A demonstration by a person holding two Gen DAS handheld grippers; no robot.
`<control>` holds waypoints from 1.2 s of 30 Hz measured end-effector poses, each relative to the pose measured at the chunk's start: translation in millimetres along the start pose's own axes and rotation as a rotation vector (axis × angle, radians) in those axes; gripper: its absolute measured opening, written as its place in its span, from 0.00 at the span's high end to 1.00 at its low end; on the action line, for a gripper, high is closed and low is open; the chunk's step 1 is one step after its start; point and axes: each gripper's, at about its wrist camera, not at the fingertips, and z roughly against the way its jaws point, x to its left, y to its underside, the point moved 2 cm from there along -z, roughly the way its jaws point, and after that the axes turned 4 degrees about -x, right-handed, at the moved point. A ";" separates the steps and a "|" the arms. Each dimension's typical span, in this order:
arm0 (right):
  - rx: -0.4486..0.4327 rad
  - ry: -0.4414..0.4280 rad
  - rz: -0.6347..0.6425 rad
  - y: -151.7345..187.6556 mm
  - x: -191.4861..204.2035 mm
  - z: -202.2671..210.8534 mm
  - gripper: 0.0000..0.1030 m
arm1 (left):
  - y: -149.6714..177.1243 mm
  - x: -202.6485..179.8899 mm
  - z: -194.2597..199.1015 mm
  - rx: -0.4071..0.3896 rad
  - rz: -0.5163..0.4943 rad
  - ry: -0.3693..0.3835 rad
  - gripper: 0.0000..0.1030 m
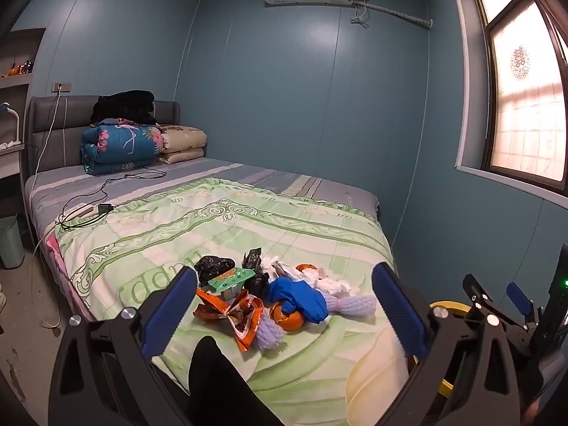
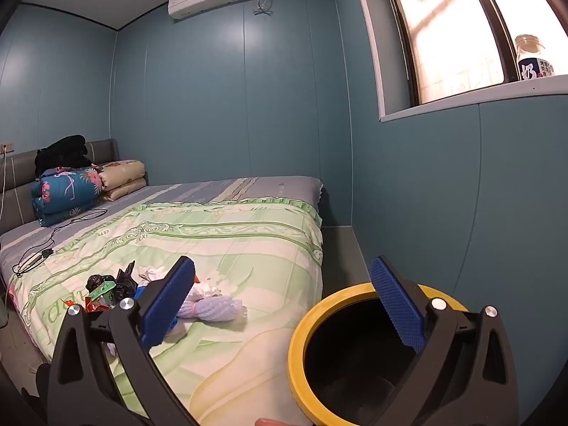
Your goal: Collect trash
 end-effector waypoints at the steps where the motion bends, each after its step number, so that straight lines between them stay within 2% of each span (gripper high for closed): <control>1: 0.000 0.000 0.000 0.0 0.2 0.3 0.08 | 0.3 0.3 0.3 0.001 0.001 0.000 0.08; 36: 0.003 -0.005 -0.006 2.7 5.0 -2.7 0.08 | 2.2 -0.3 -0.7 0.017 0.000 0.001 0.08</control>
